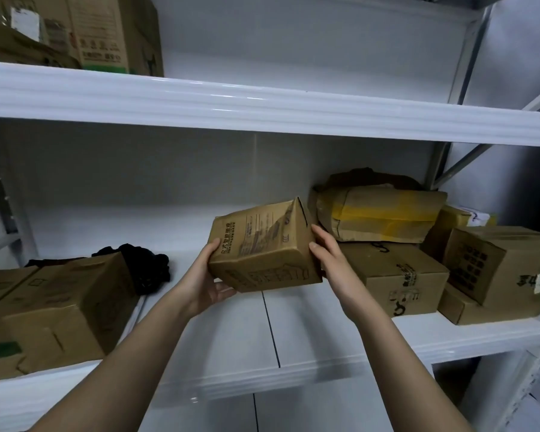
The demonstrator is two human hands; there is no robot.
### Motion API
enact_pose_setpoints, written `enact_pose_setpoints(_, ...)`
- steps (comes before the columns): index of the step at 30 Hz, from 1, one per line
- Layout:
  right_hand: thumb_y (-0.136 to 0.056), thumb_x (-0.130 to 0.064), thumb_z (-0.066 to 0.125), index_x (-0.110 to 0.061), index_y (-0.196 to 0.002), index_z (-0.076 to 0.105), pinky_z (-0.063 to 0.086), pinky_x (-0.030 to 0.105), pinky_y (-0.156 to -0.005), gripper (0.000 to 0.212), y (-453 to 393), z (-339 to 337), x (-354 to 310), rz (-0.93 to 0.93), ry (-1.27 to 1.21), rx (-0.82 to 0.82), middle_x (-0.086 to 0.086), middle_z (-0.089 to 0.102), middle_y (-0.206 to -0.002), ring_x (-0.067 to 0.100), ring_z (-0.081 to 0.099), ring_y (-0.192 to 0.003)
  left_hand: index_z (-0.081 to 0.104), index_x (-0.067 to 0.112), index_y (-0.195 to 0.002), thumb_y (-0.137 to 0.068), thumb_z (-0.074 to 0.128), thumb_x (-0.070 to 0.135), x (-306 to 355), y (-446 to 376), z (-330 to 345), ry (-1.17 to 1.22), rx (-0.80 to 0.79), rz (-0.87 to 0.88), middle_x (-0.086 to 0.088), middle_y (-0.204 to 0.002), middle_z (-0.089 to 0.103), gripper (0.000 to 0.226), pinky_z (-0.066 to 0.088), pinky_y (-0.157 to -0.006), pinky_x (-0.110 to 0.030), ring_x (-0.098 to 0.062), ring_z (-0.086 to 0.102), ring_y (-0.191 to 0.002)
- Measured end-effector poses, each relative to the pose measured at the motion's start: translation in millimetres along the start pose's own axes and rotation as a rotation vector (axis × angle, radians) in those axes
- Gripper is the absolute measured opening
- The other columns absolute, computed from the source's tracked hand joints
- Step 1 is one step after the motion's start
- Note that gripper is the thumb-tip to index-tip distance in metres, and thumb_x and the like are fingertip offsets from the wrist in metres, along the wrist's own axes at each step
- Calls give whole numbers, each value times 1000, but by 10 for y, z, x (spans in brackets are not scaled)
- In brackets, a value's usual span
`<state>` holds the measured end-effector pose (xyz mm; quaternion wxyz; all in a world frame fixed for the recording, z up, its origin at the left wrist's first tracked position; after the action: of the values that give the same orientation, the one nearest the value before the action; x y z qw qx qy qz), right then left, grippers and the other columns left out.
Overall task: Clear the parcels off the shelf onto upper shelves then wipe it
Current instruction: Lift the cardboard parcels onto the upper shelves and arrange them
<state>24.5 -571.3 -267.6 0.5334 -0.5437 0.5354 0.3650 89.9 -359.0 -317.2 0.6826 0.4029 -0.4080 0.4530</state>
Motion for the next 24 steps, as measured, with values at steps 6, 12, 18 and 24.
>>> enact_pose_setpoints(6,-94,-53,38,-29,-146,22,33,24,-96,59,89,3,-13,41,-83,-49,-15,47,-119,-2,46,-98,56,36,-117,-96,30,56,14,205,94,-98,67,225,8,-118,64,39,29,-111,-43,-15,51,-119)
enact_pose_setpoints(12,-92,-51,51,-30,-141,35,45,42,-104,56,99,95,202,116,-248,-17,-6,62,-121,12,60,-110,46,46,-135,-94,15,66,120,517,57,-303,126,535,20,-147,37,55,19,-111,-35,-4,27,-139)
enact_pose_setpoints(18,-95,-50,46,-25,-130,56,41,45,-108,45,199,194,234,107,-375,28,-2,67,-120,15,61,-114,42,50,-132,-85,31,65,392,1031,108,-538,118,767,22,-147,30,51,23,-104,-7,12,23,-135)
enact_pose_setpoints(24,-97,-40,45,-28,-108,66,50,37,-95,27,355,238,-98,-30,-387,144,-1,71,-110,14,66,-104,30,60,-131,-79,49,60,764,1560,247,-748,122,1000,23,-140,26,56,38,-94,-10,14,30,-126)
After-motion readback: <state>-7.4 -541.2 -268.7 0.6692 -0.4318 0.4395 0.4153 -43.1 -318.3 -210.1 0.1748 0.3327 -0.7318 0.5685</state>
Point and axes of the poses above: each hand's wrist, its own y-axis away from the middle knuckle, its own z-axis out of the palm, x = y × z, the point moved 8 cm from there along -y, towards the middle knuckle
